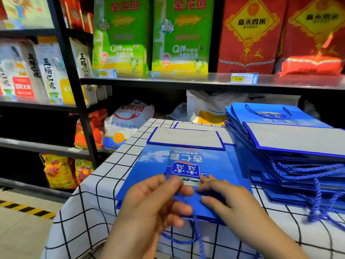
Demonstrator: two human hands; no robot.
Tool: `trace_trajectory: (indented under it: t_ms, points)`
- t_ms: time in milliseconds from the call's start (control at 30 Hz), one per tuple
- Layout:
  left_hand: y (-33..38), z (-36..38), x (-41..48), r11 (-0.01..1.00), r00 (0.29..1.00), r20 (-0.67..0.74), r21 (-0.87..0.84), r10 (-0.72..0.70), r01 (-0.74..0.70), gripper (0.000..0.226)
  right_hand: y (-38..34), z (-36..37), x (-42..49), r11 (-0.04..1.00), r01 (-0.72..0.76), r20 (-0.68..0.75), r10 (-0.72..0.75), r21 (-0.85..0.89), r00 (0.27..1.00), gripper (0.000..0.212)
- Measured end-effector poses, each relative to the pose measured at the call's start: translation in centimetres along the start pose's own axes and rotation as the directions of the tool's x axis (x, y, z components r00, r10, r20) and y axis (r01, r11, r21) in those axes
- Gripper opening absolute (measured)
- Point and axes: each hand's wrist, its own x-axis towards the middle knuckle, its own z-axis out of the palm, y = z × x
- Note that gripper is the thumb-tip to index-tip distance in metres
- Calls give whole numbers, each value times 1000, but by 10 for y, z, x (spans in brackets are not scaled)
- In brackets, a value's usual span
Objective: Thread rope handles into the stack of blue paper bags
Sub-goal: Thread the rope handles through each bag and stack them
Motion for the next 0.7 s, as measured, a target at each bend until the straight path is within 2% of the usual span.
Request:
trace_trajectory:
  t_ms: [33,100,167,233,333,400,500,600,700]
  points:
    - [2,8,2,999,1000,27,-46,-7,8,10,-1,-2,1,988,-30,-1,30,155,1000,15]
    - [3,22,8,997,997,76,-72,7,-1,13,-1,-8,-1,895,-89,16,91,437,996,31]
    - [2,30,17,995,996,89,-99,31,-22,13,-1,-17,-5,793,-136,76,113,593,991,44]
    - [2,37,26,988,996,83,-151,44,-31,10,-3,-25,-9,769,-162,156,81,619,984,35]
    - [-1,41,37,985,996,55,-164,64,-54,10,-6,-26,-12,817,-157,209,46,555,977,14]
    - [-5,38,43,993,994,50,-73,98,-94,13,-6,-26,-11,774,-149,133,85,616,988,12]
    - [-13,29,47,962,987,86,224,137,-153,16,-5,-32,-7,685,-172,-17,259,708,966,19]
    - [-20,22,43,857,970,231,482,74,-181,21,-16,-38,1,761,-155,-82,263,630,961,26]
    - [-25,21,41,713,932,362,644,34,-276,32,-23,-40,12,747,-117,-136,268,655,954,22]
